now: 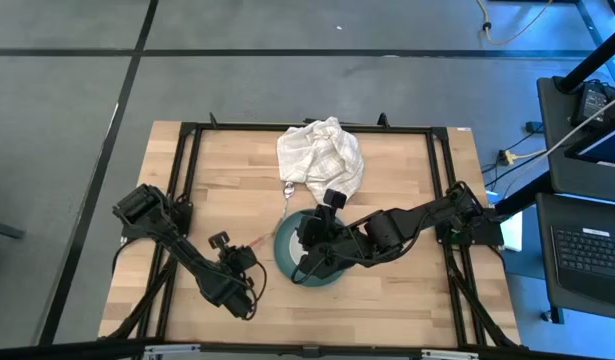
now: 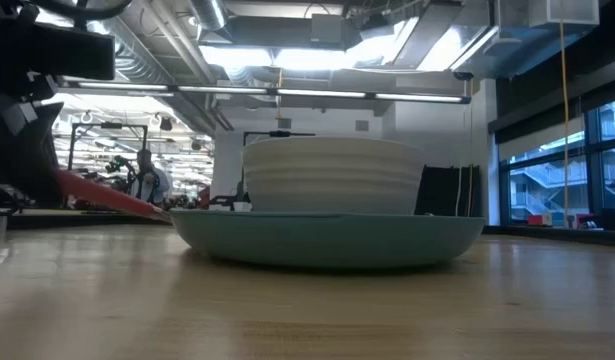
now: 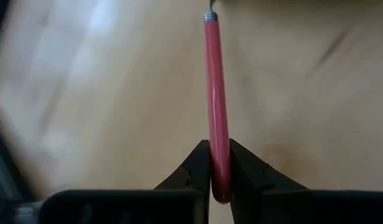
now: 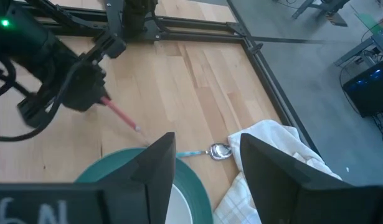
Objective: Set table place
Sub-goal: Move the pink fork to the left of the green plate on the table
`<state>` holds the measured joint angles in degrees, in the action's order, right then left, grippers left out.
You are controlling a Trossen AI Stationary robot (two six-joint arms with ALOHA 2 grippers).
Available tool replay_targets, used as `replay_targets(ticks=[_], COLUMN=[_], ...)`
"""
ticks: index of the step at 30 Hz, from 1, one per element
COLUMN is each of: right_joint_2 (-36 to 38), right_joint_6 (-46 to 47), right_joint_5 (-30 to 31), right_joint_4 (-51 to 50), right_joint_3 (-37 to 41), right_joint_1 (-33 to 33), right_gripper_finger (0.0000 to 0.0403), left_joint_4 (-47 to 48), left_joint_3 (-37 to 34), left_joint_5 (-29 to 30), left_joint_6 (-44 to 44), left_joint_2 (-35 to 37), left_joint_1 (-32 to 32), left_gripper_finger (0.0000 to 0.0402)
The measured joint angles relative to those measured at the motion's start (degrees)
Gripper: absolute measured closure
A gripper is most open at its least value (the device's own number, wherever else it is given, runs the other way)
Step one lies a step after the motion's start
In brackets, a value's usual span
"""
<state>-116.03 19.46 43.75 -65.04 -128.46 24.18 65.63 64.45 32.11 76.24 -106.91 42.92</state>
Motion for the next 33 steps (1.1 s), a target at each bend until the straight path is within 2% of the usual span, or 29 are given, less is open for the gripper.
replay_targets(ticks=[14, 20, 26, 29, 33], right_joint_2=[0.0, 0.0, 0.0, 0.0, 0.0], right_joint_6=[0.0, 0.0, -0.1, 0.0, 0.9], right_joint_5=[-0.4, -0.4, -0.4, -0.4, -0.4], right_joint_4=[0.0, 0.0, -0.4, -1.2, -1.6], right_joint_3=[0.0, 0.0, 0.0, 0.0, 0.0], right_joint_1=[0.0, 0.1, 0.1, 0.1, 0.1], right_gripper_finger=[0.0221, 0.0221, 0.0221, 0.0221, 0.0221], left_joint_4=[-5.1, -8.5, -12.8, -11.7, -5.4], left_joint_3=[0.0, -0.1, -0.2, 0.7, 4.5], left_joint_5=[-0.4, -3.3, -3.7, -3.0, -2.0], left_joint_6=[0.1, 1.6, 3.9, 2.8, 0.5], left_joint_2=[-0.5, -0.5, -0.4, -0.2, 0.0], left_joint_1=[-1.9, -3.4, -4.3, -4.3, -4.3], left_gripper_finger=[0.0354, 0.0324, 0.0301, 0.0304, 0.0314])
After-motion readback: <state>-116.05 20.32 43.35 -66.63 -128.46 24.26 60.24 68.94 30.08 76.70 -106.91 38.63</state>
